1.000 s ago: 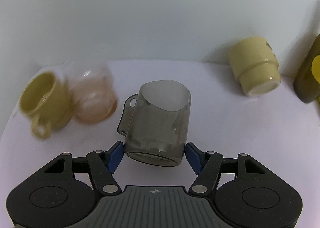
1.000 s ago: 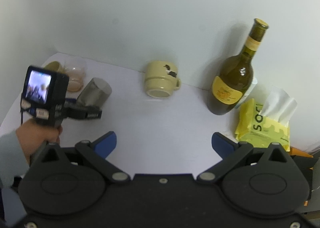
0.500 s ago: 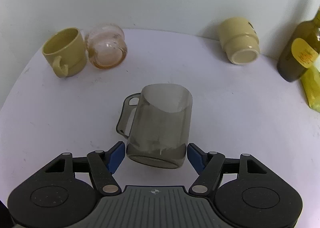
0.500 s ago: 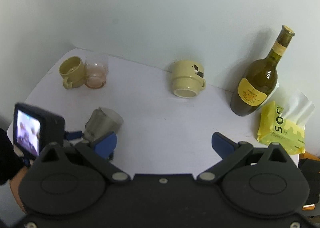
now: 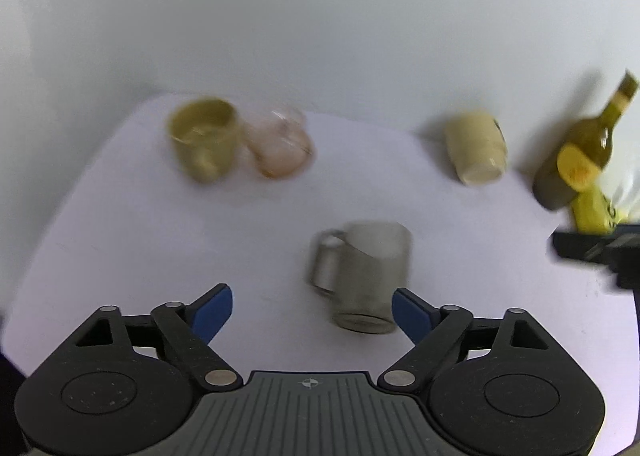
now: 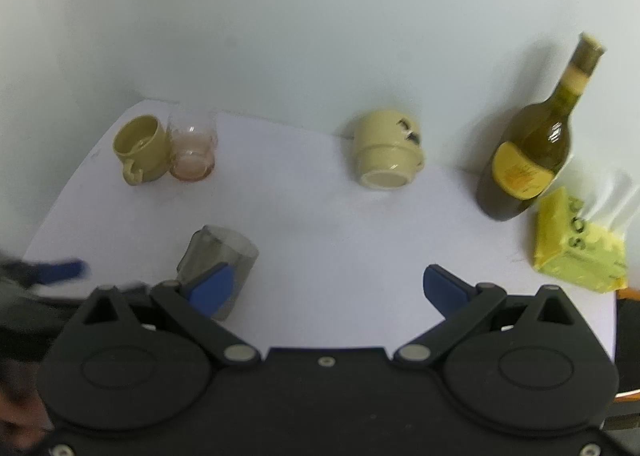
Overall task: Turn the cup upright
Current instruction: 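Lift the grey mug with the right gripper and pull it back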
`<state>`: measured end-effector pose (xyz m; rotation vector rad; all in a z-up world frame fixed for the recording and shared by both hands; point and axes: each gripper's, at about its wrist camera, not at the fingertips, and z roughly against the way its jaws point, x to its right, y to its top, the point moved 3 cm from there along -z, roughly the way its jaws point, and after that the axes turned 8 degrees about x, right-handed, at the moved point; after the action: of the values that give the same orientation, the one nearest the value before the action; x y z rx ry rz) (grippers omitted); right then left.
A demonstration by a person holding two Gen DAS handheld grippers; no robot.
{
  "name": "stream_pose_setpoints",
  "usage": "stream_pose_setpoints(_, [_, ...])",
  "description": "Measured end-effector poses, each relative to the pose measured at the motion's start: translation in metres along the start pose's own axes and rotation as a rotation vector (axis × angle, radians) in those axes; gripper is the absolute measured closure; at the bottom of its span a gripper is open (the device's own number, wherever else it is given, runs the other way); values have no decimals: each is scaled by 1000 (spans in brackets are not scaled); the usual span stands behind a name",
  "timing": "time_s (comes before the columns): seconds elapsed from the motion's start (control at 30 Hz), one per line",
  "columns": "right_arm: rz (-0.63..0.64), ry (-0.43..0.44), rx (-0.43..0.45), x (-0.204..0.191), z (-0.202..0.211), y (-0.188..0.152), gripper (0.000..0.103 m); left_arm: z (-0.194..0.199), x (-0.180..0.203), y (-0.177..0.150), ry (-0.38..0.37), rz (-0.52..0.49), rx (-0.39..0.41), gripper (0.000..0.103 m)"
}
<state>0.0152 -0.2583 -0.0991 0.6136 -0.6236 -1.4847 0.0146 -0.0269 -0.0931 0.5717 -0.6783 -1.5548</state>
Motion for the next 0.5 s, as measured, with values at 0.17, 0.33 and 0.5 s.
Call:
stream_pose_setpoints(0.17, [6,30,-61,-29,-27,-19,15,24,-62,8,57,79,33,8])
stream_pose_setpoints(0.33, [-17,76,-68,-66,-42,-26,8,34,-107,5,113,194,46,8])
stream_pose_setpoints(0.5, [2,93,-107,-95,-74,-32,26,41,-126,1,119,230,52,8])
